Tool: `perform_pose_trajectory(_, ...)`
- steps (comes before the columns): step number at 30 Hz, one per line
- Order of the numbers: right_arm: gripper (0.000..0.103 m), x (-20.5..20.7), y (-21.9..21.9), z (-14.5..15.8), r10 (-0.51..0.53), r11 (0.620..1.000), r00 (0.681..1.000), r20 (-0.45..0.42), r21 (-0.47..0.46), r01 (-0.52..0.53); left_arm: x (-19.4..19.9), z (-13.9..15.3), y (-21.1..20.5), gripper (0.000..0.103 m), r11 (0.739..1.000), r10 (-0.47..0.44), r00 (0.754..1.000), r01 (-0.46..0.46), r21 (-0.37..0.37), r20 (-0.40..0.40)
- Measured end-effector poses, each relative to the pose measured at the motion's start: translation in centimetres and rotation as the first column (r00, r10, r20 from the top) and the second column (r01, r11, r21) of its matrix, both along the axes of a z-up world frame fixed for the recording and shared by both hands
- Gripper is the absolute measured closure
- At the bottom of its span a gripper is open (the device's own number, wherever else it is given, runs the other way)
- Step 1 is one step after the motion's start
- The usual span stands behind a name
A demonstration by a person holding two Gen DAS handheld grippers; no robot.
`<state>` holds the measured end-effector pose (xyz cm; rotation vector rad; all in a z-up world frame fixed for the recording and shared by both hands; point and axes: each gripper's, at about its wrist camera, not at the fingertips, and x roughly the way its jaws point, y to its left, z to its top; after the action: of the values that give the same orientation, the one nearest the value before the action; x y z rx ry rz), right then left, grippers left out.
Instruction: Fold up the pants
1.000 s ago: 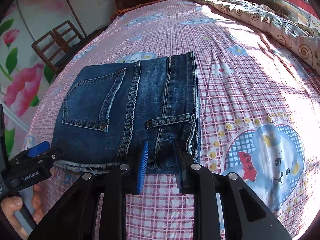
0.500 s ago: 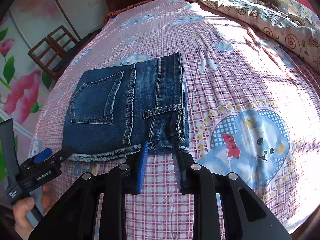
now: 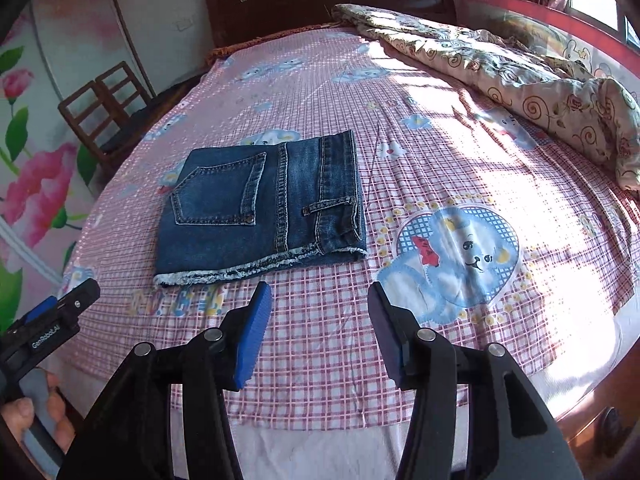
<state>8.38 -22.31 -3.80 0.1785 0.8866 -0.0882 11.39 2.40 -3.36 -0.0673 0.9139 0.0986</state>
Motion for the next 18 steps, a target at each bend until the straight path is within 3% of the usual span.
perform_pose_trajectory(10,0.053,-3.7,1.9,3.1,0.013,0.995,0.989,0.146,-0.105,0.002,-4.1,3.1,-0.7,0.002,1.000,0.008,0.990,-0.011,0.023,0.141)
perform_pose_trajectory(15,0.053,-5.2,1.1,3.0,-0.017,0.997,0.983,0.183,-0.064,0.030,-6.7,3.1,-0.4,0.002,1.000,0.002,0.974,0.003,-0.019,0.227)
perform_pose_trajectory(18,0.053,-5.7,0.9,2.6,-0.019,0.996,0.984,0.179,-0.081,0.034,-7.5,2.5,-0.3,0.002,1.000,-0.002,0.974,0.006,-0.015,0.226)
